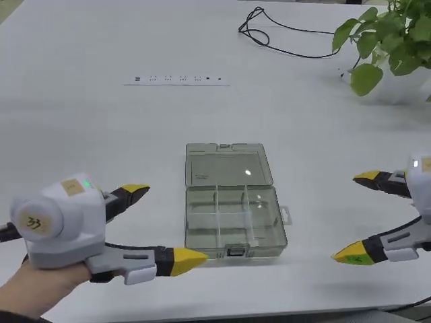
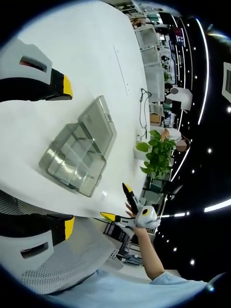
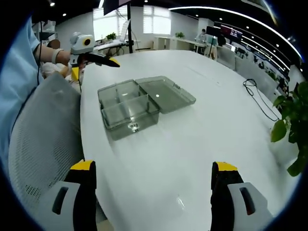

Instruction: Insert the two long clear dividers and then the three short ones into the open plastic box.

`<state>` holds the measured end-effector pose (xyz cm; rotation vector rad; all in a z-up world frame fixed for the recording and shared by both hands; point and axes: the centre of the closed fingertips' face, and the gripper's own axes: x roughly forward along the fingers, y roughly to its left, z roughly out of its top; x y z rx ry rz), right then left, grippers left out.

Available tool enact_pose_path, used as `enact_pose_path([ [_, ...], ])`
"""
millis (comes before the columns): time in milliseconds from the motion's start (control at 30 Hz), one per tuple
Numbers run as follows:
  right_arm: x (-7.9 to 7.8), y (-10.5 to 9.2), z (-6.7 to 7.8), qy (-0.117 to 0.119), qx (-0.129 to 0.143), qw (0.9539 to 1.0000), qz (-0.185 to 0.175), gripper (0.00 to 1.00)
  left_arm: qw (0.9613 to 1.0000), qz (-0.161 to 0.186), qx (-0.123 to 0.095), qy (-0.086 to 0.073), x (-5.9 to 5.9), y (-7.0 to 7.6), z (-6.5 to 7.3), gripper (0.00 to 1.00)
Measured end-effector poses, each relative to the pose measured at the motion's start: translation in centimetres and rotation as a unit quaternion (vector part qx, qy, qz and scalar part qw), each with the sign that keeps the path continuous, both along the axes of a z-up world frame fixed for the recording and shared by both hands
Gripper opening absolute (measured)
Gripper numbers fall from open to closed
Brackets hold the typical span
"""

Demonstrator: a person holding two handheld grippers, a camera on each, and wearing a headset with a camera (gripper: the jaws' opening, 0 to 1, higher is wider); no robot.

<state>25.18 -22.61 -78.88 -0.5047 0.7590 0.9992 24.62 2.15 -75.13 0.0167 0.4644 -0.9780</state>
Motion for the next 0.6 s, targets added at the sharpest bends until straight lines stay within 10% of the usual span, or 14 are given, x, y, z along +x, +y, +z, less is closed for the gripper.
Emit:
enact_pose_path([
  [233, -0.9, -2.9, -1.8, 0.023, -0.09, 0.9932, 0.07, 0.96, 1.0, 0.005, 0.003, 0.001, -0.2, 0.4, -0.1, 0.99],
  [600, -0.8, -4.8, -3.7, 0.042, -0.154, 0.9774, 0.139, 0.81, 0.9999, 0.013, 0.007, 0.001, -0.1, 1.7, 0.0, 0.96],
])
